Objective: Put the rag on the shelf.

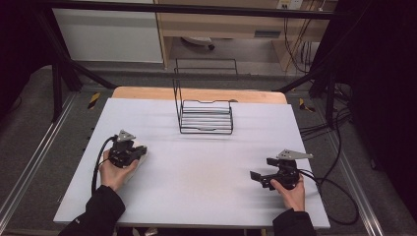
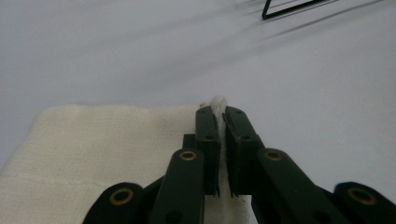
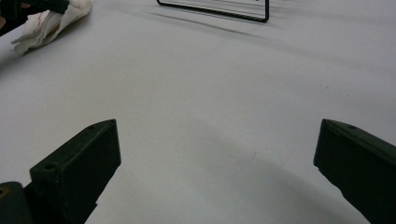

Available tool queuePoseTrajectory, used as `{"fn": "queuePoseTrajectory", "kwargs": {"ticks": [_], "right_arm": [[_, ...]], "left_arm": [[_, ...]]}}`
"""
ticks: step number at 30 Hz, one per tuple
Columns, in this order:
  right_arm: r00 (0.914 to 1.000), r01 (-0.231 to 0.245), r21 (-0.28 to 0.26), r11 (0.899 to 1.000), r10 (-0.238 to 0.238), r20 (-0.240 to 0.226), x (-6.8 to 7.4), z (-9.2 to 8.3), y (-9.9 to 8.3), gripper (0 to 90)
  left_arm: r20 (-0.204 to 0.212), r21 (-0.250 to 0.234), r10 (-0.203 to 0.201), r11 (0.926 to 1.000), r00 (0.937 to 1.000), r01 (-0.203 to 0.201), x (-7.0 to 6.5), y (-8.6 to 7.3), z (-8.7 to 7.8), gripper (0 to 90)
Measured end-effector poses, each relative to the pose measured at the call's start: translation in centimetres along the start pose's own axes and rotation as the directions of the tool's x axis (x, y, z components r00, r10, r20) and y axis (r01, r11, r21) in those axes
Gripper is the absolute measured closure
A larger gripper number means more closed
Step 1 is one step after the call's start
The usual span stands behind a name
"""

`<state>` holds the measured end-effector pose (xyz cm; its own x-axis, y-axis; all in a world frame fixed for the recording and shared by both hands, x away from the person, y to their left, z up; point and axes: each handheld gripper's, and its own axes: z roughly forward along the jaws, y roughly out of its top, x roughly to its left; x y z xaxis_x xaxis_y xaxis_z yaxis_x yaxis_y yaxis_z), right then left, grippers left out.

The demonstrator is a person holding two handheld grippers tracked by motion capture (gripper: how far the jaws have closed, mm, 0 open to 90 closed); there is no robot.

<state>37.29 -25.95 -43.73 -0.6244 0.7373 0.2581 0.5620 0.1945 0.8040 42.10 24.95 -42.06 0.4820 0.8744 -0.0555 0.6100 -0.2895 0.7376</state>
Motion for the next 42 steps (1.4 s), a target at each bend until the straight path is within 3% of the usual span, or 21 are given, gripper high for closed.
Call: {"fn": "queuePoseTrajectory", "kwargs": {"ticks": [6, 12, 14, 17, 20, 23, 26, 27, 30, 37, 42], "right_arm": [[1.0000, -0.004, 0.002, 1.000, 0.004, -0.001, 0.0, 0.0, 0.0, 1.2], [1.0000, -0.001, 0.001, 1.000, 0.001, 0.001, 0.0, 0.1, 0.0, 1.3], [1.0000, -0.001, 0.003, 1.000, 0.001, 0.001, 0.0, 0.1, 0.0, 1.3], [1.0000, 0.001, 0.002, 1.000, -0.001, 0.001, 0.0, 0.1, 0.0, 1.4], [1.0000, 0.002, 0.007, 1.000, -0.002, -0.001, 0.1, 0.2, 0.0, 1.4], [1.0000, 0.002, 0.005, 1.000, -0.002, 0.001, 0.1, 0.2, -0.1, 1.5], [1.0000, 0.004, 0.005, 1.000, -0.004, 0.005, 0.1, 0.2, -0.1, 1.5], [1.0000, 0.005, 0.004, 1.000, -0.005, 0.005, 0.1, 0.3, -0.1, 1.5], [0.9999, 0.006, 0.005, 1.000, -0.006, 0.009, 0.3, 0.3, -0.1, 1.5], [0.9999, 0.006, 0.012, 1.000, -0.006, 0.010, 0.8, 0.8, -0.1, 1.4], [0.9999, 0.009, 0.013, 1.000, -0.009, 0.006, 1.2, 1.3, 0.0, 1.2]], "left_arm": [[0.044, -0.001, 0.019, 0.9998, 0.9988, -0.019, -1.3, 0.4, 0.0, 84.4], [0.102, 0.002, 0.058, 0.9983, 0.9931, -0.059, -3.5, 0.7, 0.8, 84.3], [0.091, 0.012, 0.074, 0.9971, 0.9931, -0.075, -3.9, 0.6, 1.3, 84.0], [0.101, 0.023, 0.066, 0.9974, 0.9927, -0.069, -3.7, 0.4, 1.7, 82.9], [0.106, 0.001, 0.063, 0.9980, 0.9924, -0.063, -3.2, 0.5, 1.3, 78.3], [0.101, -0.014, 0.072, 0.9974, 0.9923, -0.071, -2.4, 0.7, 0.4, 68.3], [0.104, -0.024, 0.047, 0.9987, 0.9934, -0.045, -1.0, 0.7, -0.6, 53.4], [0.096, -0.031, 0.050, 0.9984, 0.9942, -0.047, -0.5, 0.6, -1.0, 53.4], [0.069, -0.008, 0.052, 0.9986, 0.9963, -0.051, 1.2, 0.1, -1.9, 43.5], [0.015, 0.019, 0.002, 0.9998, 0.9999, -0.002, 5.5, -2.1, -3.8, 40.8], [-0.008, 0.046, -0.033, 0.9984, 0.9994, 0.033, 7.4, -3.6, -4.1, 42.9]]}}
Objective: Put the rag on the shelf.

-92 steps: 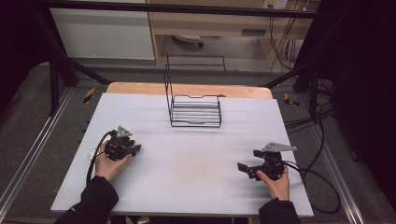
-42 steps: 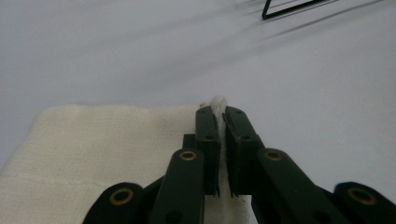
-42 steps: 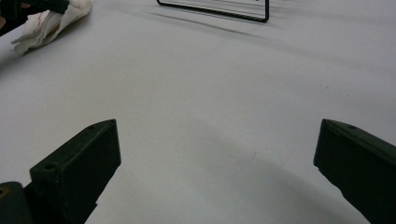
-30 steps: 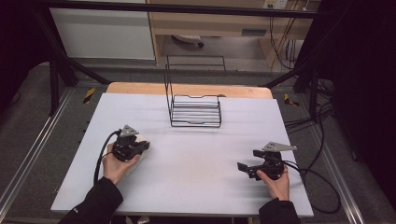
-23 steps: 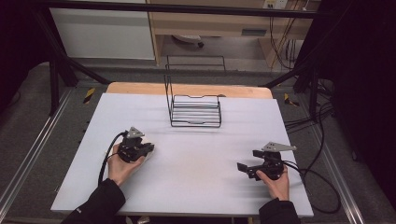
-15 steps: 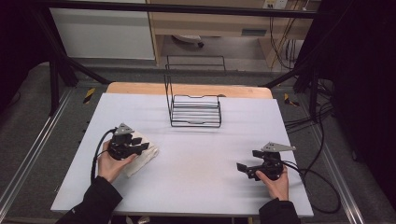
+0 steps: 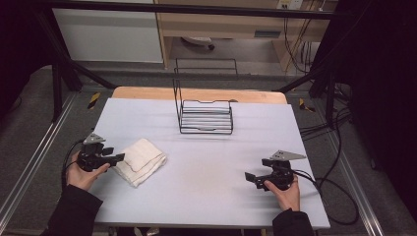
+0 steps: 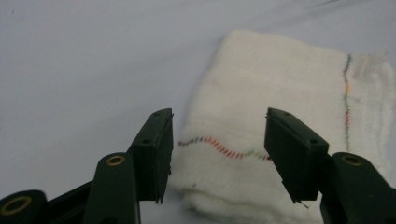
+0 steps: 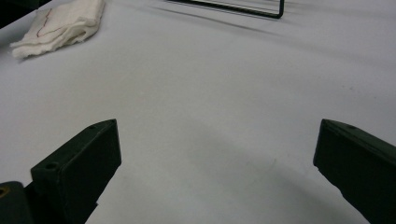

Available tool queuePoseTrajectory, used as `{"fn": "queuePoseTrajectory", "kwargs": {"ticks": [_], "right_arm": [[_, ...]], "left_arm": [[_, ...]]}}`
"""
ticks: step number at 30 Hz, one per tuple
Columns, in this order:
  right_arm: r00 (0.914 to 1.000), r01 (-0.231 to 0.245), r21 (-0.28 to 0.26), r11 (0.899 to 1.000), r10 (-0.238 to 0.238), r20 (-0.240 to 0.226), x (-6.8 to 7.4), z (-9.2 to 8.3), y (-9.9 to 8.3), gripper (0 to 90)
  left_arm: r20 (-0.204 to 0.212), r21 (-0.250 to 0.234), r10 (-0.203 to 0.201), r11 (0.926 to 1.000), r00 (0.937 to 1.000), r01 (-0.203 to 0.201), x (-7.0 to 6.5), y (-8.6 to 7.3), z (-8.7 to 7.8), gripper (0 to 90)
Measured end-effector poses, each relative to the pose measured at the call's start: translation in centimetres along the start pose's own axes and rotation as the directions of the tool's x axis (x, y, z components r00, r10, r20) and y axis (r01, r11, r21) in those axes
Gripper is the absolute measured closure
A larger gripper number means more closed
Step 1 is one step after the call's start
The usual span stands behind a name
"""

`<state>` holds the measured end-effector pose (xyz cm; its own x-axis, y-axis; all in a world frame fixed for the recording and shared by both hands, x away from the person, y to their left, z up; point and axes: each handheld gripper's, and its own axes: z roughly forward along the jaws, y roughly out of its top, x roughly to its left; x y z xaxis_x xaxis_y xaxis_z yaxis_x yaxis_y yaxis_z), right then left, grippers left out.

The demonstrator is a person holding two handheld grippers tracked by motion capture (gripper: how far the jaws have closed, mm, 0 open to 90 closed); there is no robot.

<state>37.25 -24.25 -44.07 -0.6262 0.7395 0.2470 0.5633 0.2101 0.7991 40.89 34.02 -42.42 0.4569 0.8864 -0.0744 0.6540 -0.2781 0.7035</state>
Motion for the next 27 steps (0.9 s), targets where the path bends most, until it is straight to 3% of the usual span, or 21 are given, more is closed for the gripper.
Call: {"fn": "queuePoseTrajectory", "kwargs": {"ticks": [3, 6, 12, 15, 21, 27], "right_arm": [[1.0000, 0.010, 0.008, 1.000, -0.010, 0.002, 0.4, 0.3, 0.2, 1.0], [0.9998, 0.021, 0.014, 1.000, -0.021, -0.006, 1.0, 0.7, 0.4, 0.8], [0.9994, 0.033, -0.004, 0.999, -0.033, -0.012, 2.5, 1.7, 1.3, 0.6], [0.9995, 0.029, -0.018, 0.999, -0.029, -0.012, 3.7, 2.5, 2.1, 0.9], [0.9977, 0.067, 0.012, 0.998, -0.067, -0.013, 6.3, 5.4, 3.6, 2.1], [0.9968, 0.073, 0.042, 0.996, -0.072, -0.035, 9.4, 9.2, 5.5, 5.0]], "left_arm": [[-0.013, 0.018, -0.011, 0.9998, 0.9999, 0.011, 0.7, -0.5, 0.4, 44.1], [0.015, 0.044, -0.033, 0.9985, 0.9993, 0.032, 1.3, -0.8, 0.7, 49.1], [0.057, 0.049, -0.031, 0.9984, 0.9979, 0.029, 1.3, -1.1, 0.9, 60.2], [0.056, 0.050, -0.018, 0.9986, 0.9983, 0.015, 1.1, -1.1, 1.0, 65.3], [0.048, 0.054, -0.008, 0.9985, 0.9988, 0.005, 0.7, -1.1, 1.0, 71.6], [0.032, 0.065, 0.012, 0.9978, 0.9994, -0.014, 0.2, -0.9, 1.0, 76.8]]}}
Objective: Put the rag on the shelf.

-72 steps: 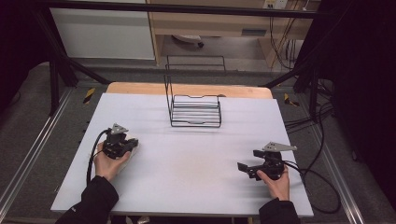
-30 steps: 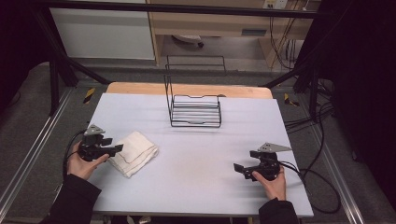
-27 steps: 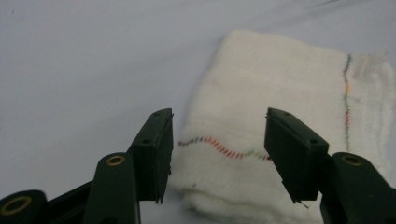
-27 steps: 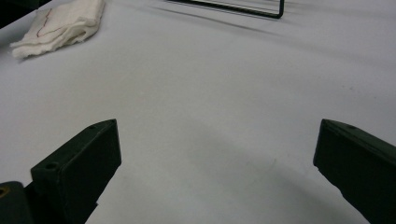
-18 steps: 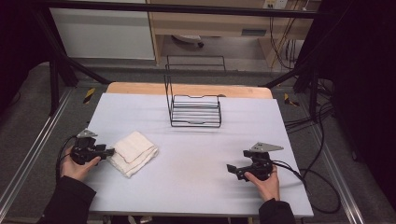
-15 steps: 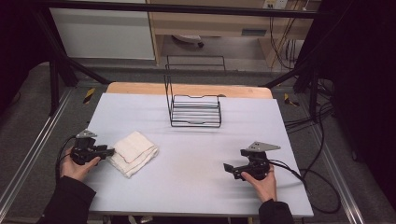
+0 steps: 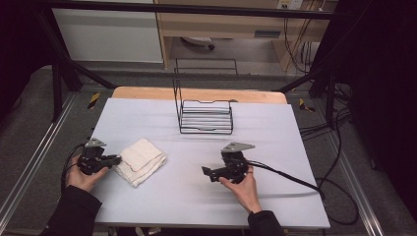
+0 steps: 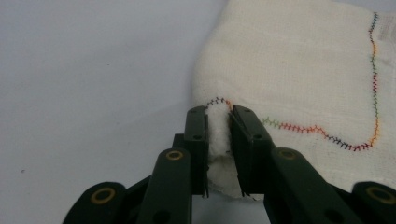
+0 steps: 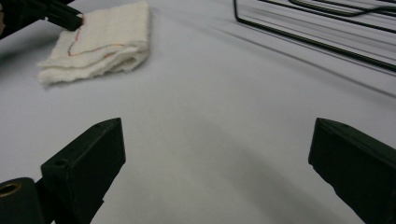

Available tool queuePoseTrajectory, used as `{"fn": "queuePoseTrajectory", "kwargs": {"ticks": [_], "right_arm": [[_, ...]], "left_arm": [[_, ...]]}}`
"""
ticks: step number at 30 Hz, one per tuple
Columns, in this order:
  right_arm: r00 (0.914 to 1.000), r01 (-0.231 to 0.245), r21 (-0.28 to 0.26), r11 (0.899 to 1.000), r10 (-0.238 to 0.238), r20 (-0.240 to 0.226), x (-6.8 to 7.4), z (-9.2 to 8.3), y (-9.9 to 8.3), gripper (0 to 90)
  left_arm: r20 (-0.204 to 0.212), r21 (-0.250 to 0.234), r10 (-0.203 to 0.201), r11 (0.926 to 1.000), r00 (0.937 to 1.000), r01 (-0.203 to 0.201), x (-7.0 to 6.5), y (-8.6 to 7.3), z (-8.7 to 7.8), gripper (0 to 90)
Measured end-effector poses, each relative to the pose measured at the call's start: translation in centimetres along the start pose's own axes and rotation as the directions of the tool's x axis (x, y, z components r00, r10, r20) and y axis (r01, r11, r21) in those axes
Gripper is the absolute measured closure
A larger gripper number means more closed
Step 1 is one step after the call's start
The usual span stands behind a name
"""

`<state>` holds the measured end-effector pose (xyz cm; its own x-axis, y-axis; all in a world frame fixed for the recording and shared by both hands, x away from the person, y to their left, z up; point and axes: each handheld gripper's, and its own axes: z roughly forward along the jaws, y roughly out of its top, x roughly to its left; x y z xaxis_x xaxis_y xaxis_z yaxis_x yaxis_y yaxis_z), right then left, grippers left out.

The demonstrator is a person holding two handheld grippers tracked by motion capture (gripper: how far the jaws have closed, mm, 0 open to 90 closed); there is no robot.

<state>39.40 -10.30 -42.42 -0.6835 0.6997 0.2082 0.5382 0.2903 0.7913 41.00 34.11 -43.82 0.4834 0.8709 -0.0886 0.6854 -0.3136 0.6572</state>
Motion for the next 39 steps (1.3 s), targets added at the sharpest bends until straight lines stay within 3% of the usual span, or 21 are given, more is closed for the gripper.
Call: {"fn": "queuePoseTrajectory", "kwargs": {"ticks": [6, 10, 17, 21, 28, 30, 39], "right_arm": [[0.9995, 0.012, -0.003, 1.000, -0.012, -0.029, 2.9, 4.1, 2.4, 11.8], [0.9996, 0.020, 0.033, 0.999, -0.020, -0.021, 4.5, 7.4, 3.7, 18.7], [0.9999, 0.000, 0.042, 0.999, 0.000, -0.015, 6.1, 10.6, 4.5, 29.1], [0.9990, -0.043, 0.071, 0.997, 0.044, -0.006, 6.7, 12.8, 5.0, 35.2], [0.9987, -0.051, 0.099, 0.994, 0.050, 0.011, 7.1, 14.1, 5.0, 47.9], [0.9972, -0.075, 0.108, 0.991, 0.075, 0.001, 7.3, 14.3, 4.9, 56.1], [0.9910, -0.132, 0.113, 0.985, 0.134, -0.006, 7.6, 14.4, 4.6, 74.5]], "left_arm": [[-0.011, 0.005, 0.020, 0.9998, 0.9997, -0.020, -0.2, 0.0, 0.0, 77.4], [-0.012, 0.004, 0.028, 0.9996, 0.9996, -0.028, -0.2, 0.0, 0.0, 77.4], [-0.012, 0.001, 0.032, 0.9995, 0.9994, -0.032, -0.2, 0.0, 0.0, 77.4], [-0.011, -0.005, 0.029, 0.9996, 0.9995, -0.029, -0.2, -0.1, 0.0, 77.5], [-0.007, -0.006, 0.031, 0.9995, 0.9995, -0.031, -0.1, -0.1, 0.0, 77.5], [-0.010, -0.005, 0.032, 0.9995, 0.9994, -0.032, -0.1, -0.1, 0.0, 77.5], [-0.001, -0.008, 0.007, 0.9999, 1.0000, -0.007, 0.0, -0.1, 0.0, 78.2]]}}
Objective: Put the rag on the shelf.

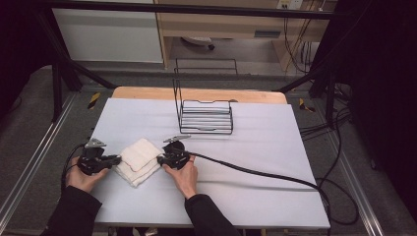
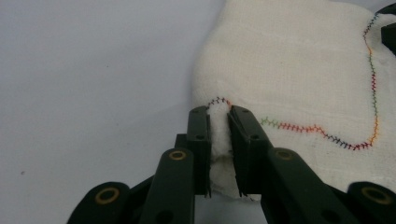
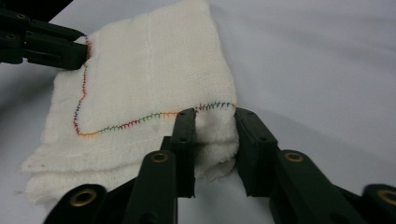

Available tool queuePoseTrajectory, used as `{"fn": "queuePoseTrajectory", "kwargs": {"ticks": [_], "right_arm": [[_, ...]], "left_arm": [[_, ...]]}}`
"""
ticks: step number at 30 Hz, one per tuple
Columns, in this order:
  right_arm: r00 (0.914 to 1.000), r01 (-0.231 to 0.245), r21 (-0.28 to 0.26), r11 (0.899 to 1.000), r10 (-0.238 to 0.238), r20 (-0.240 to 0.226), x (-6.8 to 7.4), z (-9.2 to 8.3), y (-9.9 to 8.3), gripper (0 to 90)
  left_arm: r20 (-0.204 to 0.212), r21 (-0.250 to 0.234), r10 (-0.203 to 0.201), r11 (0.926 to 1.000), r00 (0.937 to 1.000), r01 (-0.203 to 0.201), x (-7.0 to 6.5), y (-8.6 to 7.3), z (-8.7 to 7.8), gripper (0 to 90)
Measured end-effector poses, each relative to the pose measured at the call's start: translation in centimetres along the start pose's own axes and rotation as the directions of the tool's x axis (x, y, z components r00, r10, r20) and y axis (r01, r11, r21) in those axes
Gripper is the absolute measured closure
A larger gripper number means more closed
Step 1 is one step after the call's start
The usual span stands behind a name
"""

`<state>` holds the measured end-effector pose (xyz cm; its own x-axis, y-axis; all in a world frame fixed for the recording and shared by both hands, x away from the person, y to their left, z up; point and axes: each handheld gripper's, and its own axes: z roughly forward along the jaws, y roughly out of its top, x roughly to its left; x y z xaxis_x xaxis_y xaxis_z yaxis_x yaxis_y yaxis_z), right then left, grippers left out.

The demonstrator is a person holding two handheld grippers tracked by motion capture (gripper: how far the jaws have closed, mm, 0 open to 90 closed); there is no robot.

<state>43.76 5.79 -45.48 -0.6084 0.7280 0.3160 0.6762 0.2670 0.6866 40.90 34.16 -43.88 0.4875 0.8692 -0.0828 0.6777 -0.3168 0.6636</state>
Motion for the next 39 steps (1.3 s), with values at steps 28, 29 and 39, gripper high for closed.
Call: {"fn": "queuePoseTrajectory", "kwargs": {"ticks": [28, 29, 39], "right_arm": [[0.9998, 0.016, -0.026, 1.000, -0.016, -0.007, -1.8, -9.5, 0.1, 82.7], [0.9998, 0.018, -0.025, 1.000, -0.018, -0.002, -2.1, -10.0, -0.1, 82.6], [0.9987, 0.027, -0.001, 1.000, -0.027, 0.043, -5.2, -13.6, -2.2, 82.7]], "left_arm": [[0.188, -0.025, 0.021, 0.9996, 0.9819, -0.016, -7.8, 1.7, -2.3, 82.0], [0.194, -0.023, 0.023, 0.9996, 0.9807, -0.019, -8.4, 1.8, -2.2, 82.0], [0.220, -0.050, 0.032, 0.9985, 0.9750, -0.021, -14.4, 1.9, -0.5, 81.9]]}}
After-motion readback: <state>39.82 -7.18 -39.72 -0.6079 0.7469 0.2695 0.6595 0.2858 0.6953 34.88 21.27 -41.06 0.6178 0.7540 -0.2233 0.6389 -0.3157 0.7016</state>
